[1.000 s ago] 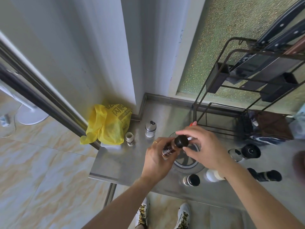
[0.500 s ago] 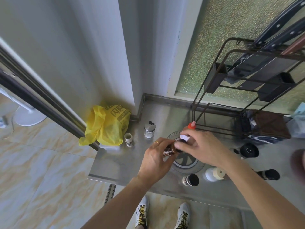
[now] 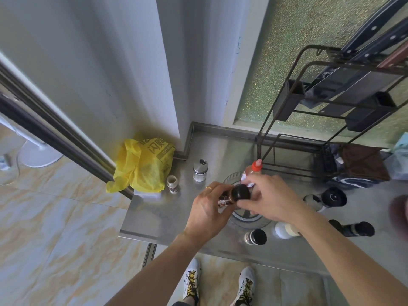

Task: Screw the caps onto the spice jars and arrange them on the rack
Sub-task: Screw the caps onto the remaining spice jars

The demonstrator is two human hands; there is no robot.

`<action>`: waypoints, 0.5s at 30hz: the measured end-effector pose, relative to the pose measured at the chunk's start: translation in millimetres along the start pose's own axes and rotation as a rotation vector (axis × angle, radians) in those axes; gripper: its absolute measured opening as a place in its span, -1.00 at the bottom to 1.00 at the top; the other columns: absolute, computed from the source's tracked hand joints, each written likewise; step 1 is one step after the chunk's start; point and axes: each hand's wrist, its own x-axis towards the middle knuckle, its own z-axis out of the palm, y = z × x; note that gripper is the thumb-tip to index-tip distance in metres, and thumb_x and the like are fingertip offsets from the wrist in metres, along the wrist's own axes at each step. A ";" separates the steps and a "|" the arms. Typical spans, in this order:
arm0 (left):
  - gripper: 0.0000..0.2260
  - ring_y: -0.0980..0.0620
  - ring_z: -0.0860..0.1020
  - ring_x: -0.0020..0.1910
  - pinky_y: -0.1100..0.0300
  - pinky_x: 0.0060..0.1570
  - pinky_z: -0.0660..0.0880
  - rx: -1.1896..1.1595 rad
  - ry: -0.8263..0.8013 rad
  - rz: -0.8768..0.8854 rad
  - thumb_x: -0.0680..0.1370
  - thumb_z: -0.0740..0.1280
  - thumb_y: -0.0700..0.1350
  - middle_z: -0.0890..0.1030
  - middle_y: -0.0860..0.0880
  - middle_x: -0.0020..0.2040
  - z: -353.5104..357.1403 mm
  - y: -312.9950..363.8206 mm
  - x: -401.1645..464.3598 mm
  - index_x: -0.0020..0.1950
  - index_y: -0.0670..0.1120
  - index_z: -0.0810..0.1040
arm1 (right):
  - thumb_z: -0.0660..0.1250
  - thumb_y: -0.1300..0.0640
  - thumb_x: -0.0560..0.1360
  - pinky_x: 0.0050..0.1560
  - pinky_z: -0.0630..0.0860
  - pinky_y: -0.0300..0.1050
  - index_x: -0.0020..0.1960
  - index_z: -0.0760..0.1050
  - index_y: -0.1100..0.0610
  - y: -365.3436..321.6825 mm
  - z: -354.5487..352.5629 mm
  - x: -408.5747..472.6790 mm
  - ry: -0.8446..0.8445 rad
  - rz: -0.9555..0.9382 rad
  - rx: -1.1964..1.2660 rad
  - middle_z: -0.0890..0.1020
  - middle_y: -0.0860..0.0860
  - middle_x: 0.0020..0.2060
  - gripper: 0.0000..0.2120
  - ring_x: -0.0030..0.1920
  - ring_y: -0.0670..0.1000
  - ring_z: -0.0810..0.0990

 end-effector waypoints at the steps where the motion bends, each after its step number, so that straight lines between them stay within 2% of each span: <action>1: -0.71 0.21 0.58 -0.10 0.45 -0.05 0.45 -0.001 0.002 0.001 0.47 0.51 -0.04 0.63 0.09 0.03 -0.1 0.3 0.2 0.16 -0.01 0.61 | 0.33 -0.33 0.43 -0.15 0.62 -0.02 -0.11 0.59 0.06 -2.4 0.5 -0.4 0.017 0.012 -0.026 0.68 -0.03 -0.38 -0.56 -0.30 -0.04 0.67; 2: -0.72 0.23 0.56 -0.11 0.49 -0.05 0.42 -0.002 0.003 0.001 0.47 0.51 -0.04 0.63 0.09 0.02 -0.3 0.4 0.7 0.16 -0.01 0.61 | 0.24 -0.39 0.46 -0.14 0.63 -0.01 -0.16 0.59 0.09 -2.5 1.3 0.0 0.026 0.024 -0.057 0.68 -0.01 -0.38 -0.47 -0.30 -0.02 0.67; 3: -0.72 0.23 0.56 -0.11 0.51 -0.05 0.40 -0.006 0.005 -0.001 0.47 0.52 -0.05 0.63 0.09 0.02 -0.5 0.7 0.9 0.16 -0.01 0.61 | 0.24 -0.40 0.45 -0.10 0.63 0.01 -0.09 0.59 0.09 -3.1 0.6 -0.4 0.012 0.032 -0.046 0.69 -0.02 -0.32 -0.46 -0.26 -0.02 0.67; 5: -0.72 0.20 0.58 -0.12 0.51 -0.07 0.39 -0.002 0.014 -0.002 0.47 0.52 -0.03 0.63 0.10 0.01 -0.7 0.1 1.4 0.14 0.01 0.61 | 0.46 -0.23 0.39 -0.01 0.63 -0.01 0.12 0.55 -0.03 -3.4 3.8 -0.5 -0.023 -0.006 0.080 0.69 -0.11 -0.16 -0.59 -0.15 -0.08 0.67; 6: -0.72 0.19 0.58 -0.12 0.50 -0.08 0.40 0.009 0.020 -0.001 0.46 0.52 -0.02 0.64 0.11 0.00 -0.6 -0.5 0.6 0.14 0.01 0.62 | 0.51 -0.15 0.36 0.00 0.63 -0.01 0.13 0.56 -0.07 -3.3 6.7 -0.5 -0.001 -0.029 0.126 0.69 -0.15 -0.15 -0.61 -0.12 -0.11 0.67; 8: -0.73 0.17 0.59 -0.15 0.52 -0.11 0.38 0.022 0.045 -0.011 0.45 0.53 -0.04 0.64 0.11 -0.03 0.4 -3.7 -2.4 0.12 0.00 0.63 | 0.48 -0.18 0.34 -0.05 0.64 -0.01 0.02 0.61 -0.07 -4.6 17.5 0.2 0.089 -0.008 0.160 0.70 -0.15 -0.19 -0.68 -0.11 -0.08 0.67; 11: -0.74 0.16 0.58 -0.16 0.56 -0.14 0.35 0.054 0.094 -0.046 0.44 0.55 -0.08 0.63 0.11 -0.07 2.0 -11.5 -12.9 0.10 -0.01 0.63 | 0.45 -0.20 0.36 -0.22 0.55 -0.09 -0.09 0.60 0.00 -13.2 38.7 2.4 0.159 0.022 0.133 0.67 -0.09 -0.28 -0.70 -0.23 -0.02 0.62; 13: -0.75 0.15 0.59 -0.17 0.44 -0.18 0.44 0.065 0.105 -0.074 0.44 0.54 -0.09 0.63 0.12 -0.07 1.5 -21.1 -23.5 0.08 -0.01 0.62 | 0.43 -0.22 0.39 -0.22 0.49 -0.10 -0.05 0.58 0.04 -21.2 53.1 4.2 0.144 -0.009 0.070 0.65 -0.06 -0.25 -0.65 -0.21 0.02 0.60; 15: -0.74 0.13 0.60 -0.14 0.25 -0.17 0.52 0.067 0.108 -0.136 0.43 0.53 -0.08 0.63 0.12 -0.07 0.3 -35.7 -36.7 0.08 -0.01 0.60 | 0.40 -0.29 0.39 -0.11 0.54 -0.07 0.09 0.55 0.05 -27.9 66.2 6.1 0.066 -0.030 0.059 0.67 -0.04 -0.11 -0.53 -0.10 0.03 0.64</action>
